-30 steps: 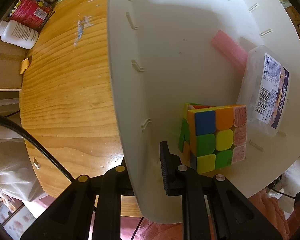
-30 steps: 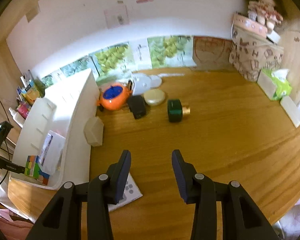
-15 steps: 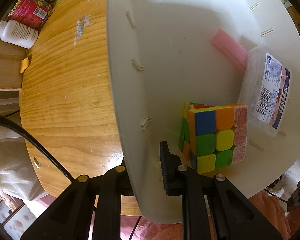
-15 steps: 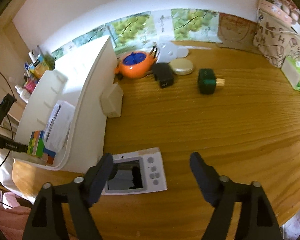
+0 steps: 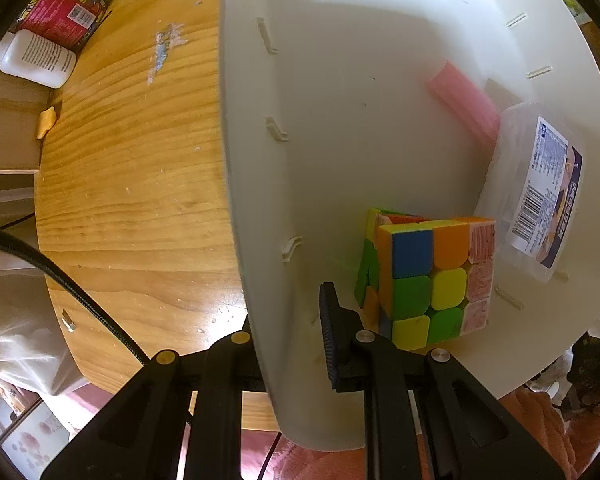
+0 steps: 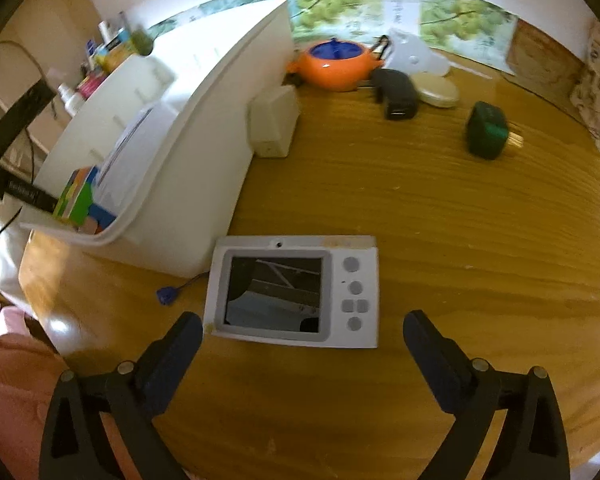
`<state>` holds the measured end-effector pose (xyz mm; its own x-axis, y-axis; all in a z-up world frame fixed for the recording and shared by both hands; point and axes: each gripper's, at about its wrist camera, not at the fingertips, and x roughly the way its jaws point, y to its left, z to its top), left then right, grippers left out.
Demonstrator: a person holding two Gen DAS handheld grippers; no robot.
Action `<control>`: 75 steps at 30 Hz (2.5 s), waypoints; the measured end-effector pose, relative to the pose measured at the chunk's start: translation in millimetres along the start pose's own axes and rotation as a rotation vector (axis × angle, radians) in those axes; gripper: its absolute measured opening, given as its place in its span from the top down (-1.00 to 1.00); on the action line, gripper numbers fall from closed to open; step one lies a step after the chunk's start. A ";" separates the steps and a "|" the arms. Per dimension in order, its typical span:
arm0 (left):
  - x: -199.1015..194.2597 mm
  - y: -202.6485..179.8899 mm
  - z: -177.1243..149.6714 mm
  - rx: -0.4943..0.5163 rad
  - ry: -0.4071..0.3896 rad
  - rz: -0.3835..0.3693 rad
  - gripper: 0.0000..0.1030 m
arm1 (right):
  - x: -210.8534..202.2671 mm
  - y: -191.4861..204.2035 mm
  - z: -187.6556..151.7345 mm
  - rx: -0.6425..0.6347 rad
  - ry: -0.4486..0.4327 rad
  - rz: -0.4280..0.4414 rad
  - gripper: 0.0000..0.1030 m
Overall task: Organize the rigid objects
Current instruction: 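Lift the white lens-faced toy off the table with the right tool, then carry the white toy over the tray and lower it inside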
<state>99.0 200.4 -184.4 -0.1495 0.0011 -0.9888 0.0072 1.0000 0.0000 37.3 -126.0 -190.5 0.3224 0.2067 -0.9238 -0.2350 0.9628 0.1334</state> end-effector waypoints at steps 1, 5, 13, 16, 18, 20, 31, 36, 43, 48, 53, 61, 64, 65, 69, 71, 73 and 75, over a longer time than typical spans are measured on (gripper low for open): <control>0.2 0.3 0.5 -0.002 0.001 0.001 0.64 | 1.6 1.0 -0.1 -0.006 0.005 0.006 -0.96; 2.3 0.6 3.4 -0.012 0.005 0.003 0.64 | 9.3 4.6 1.8 -0.033 0.030 0.007 -0.96; 4.0 4.1 7.3 -0.039 0.014 0.008 0.64 | 22.0 14.2 10.6 -0.075 0.039 -0.010 -0.99; 4.2 4.9 7.4 -0.048 0.016 0.007 0.64 | 25.5 17.4 15.3 -0.102 0.032 -0.034 -0.99; 4.6 5.5 7.5 -0.053 0.016 0.007 0.63 | 27.5 21.6 18.3 -0.122 0.026 -0.048 -0.99; 4.9 6.0 7.9 -0.058 0.017 0.009 0.63 | 29.6 24.2 19.8 -0.147 0.021 -0.062 -0.99; 8.7 8.5 11.2 -0.091 0.023 0.011 0.63 | 37.3 33.9 19.5 -0.231 0.009 -0.074 -0.95; 9.5 7.8 11.2 -0.105 0.023 0.015 0.63 | 29.2 33.0 14.6 -0.239 0.003 -0.068 -0.81; 9.6 10.6 7.8 -0.111 0.014 0.015 0.63 | 29.4 29.4 20.5 -0.230 0.020 -0.072 -0.81; 7.5 9.9 3.5 -0.099 0.007 0.012 0.63 | 26.0 26.2 14.7 -0.194 0.032 -0.087 -0.80; 2.6 10.7 1.2 -0.076 -0.001 0.004 0.63 | 20.0 18.0 5.9 -0.112 0.044 -0.121 -0.80; -2.7 6.3 -2.5 -0.017 -0.012 0.006 0.63 | -0.9 -11.1 -4.5 0.077 -0.011 -0.178 -0.80; -3.8 4.9 -4.0 0.008 -0.013 0.010 0.63 | -12.9 -16.7 -2.9 0.116 -0.049 -0.196 -0.80; -4.5 1.0 -3.2 0.013 -0.013 0.012 0.63 | -16.2 -17.7 -0.5 0.116 -0.062 -0.204 -0.80; -5.3 -5.3 -0.7 0.034 -0.014 0.016 0.63 | -33.0 -20.2 9.1 0.095 -0.105 -0.256 -0.80; -6.5 -6.4 0.3 0.044 -0.014 0.019 0.63 | -42.0 -20.5 14.1 0.090 -0.136 -0.267 -0.80; -7.3 -7.6 1.5 0.053 -0.015 0.021 0.63 | -50.9 -20.8 24.3 0.080 -0.174 -0.271 -0.80; -9.7 -8.4 2.6 0.058 -0.017 0.021 0.64 | -56.9 -18.4 31.4 0.060 -0.197 -0.276 -0.80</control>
<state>103.0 192.0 -175.2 -0.1322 0.0211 -0.9910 0.0674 0.9976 0.0122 52.0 -150.0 -129.1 0.5384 -0.0389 -0.8418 -0.0616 0.9944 -0.0854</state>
